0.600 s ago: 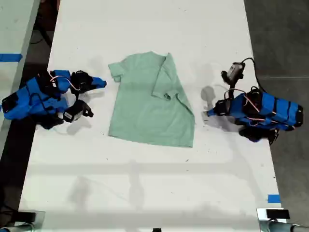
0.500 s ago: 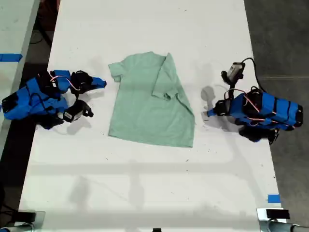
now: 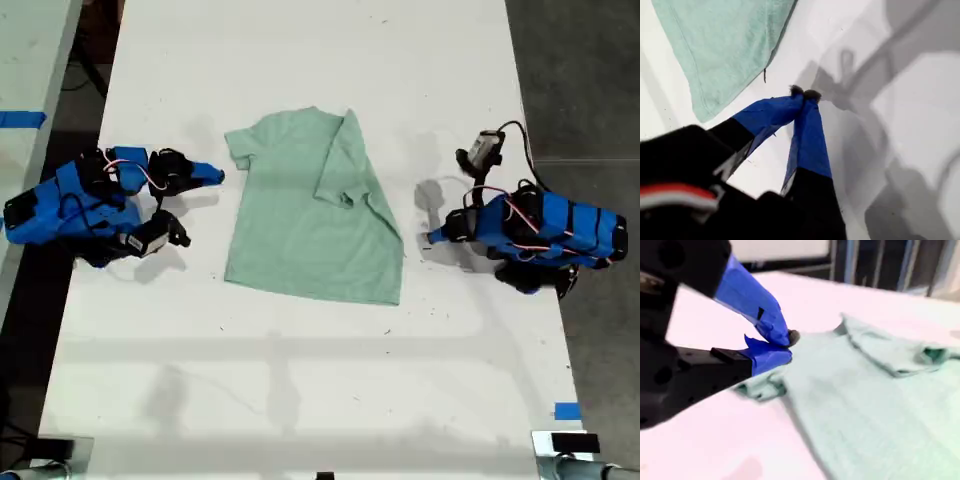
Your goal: Fold t shirt
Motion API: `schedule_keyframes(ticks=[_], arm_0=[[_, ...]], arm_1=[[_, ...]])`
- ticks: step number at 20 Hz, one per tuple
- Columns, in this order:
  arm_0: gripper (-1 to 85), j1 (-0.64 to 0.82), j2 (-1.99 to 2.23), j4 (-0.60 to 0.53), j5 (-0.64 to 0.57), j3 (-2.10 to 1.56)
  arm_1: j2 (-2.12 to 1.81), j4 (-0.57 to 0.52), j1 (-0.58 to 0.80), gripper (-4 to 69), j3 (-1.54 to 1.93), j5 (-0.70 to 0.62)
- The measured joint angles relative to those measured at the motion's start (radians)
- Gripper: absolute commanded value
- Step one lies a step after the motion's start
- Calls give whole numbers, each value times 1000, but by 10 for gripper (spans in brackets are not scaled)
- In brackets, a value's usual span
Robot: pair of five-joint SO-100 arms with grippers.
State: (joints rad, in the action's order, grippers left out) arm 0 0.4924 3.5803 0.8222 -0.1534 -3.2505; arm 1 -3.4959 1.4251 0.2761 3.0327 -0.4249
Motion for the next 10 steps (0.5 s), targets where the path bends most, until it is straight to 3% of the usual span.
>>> schedule_keyframes(ticks=[5,7,10], arm_0=[[-3,54,-318,-66,-101,167],[93,110,-626,11,-172,407],[204,255,-1155,233,-360,910]], arm_1=[[0,0,8,-15,0,0],[0,0,8,-15,0,0],[0,0,8,-15,0,0]])
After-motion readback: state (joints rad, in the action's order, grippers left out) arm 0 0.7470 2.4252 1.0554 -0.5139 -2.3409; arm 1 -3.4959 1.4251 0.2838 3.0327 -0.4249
